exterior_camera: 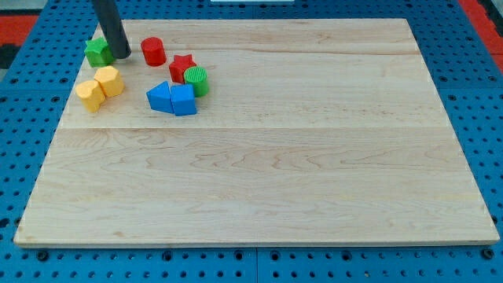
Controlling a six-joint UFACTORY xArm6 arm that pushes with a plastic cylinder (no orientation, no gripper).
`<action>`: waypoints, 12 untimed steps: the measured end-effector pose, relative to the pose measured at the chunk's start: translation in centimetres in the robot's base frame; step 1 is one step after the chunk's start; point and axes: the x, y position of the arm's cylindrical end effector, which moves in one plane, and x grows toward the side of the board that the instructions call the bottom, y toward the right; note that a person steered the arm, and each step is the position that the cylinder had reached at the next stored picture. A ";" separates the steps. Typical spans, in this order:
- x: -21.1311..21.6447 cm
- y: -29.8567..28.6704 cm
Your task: Move red star and green circle in opposite directions
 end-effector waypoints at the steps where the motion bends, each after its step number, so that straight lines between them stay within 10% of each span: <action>1: 0.1 6.4; 2: 0.0 18.6; 6: 2.7 3.9; 10: 3.3 20.1; 12: 11.2 19.4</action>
